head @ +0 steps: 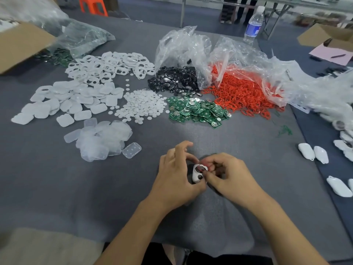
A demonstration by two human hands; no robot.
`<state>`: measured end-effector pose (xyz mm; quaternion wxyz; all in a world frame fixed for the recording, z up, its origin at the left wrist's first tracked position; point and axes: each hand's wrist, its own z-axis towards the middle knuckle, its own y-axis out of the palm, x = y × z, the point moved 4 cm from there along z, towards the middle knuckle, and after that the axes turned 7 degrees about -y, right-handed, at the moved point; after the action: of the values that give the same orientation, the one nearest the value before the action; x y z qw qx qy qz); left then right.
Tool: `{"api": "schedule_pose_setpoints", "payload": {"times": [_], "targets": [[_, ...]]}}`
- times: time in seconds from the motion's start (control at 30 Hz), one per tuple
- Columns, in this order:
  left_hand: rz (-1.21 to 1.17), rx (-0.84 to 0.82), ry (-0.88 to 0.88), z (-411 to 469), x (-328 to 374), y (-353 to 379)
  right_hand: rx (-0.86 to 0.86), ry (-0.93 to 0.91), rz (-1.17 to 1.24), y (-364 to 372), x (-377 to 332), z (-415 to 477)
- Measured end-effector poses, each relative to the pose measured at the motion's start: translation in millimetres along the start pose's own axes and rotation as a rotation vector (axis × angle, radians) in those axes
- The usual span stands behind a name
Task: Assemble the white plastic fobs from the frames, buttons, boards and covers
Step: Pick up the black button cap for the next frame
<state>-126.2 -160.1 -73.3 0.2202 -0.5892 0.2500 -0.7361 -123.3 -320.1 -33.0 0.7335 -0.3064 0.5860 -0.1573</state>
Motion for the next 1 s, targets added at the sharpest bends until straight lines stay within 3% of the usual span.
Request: {"api": "schedule_pose_setpoints", "payload": {"times": [0.3, 0.87, 1.0], "targets": [[-0.017, 0.009, -0.024, 1.6, -2.8, 0.6, -0.14, -0.093, -0.209, -4.9, -3.6, 9.9], [-0.077, -0.086, -0.141, -0.4, -1.2, -5.5, -0.264, -0.048, -0.217, -5.2, -1.3, 32.9], [-0.083, -0.154, -0.159, 0.5, -2.3, -7.5, -0.315, -0.155, -0.256, -8.1, -3.1, 31.7]]}}
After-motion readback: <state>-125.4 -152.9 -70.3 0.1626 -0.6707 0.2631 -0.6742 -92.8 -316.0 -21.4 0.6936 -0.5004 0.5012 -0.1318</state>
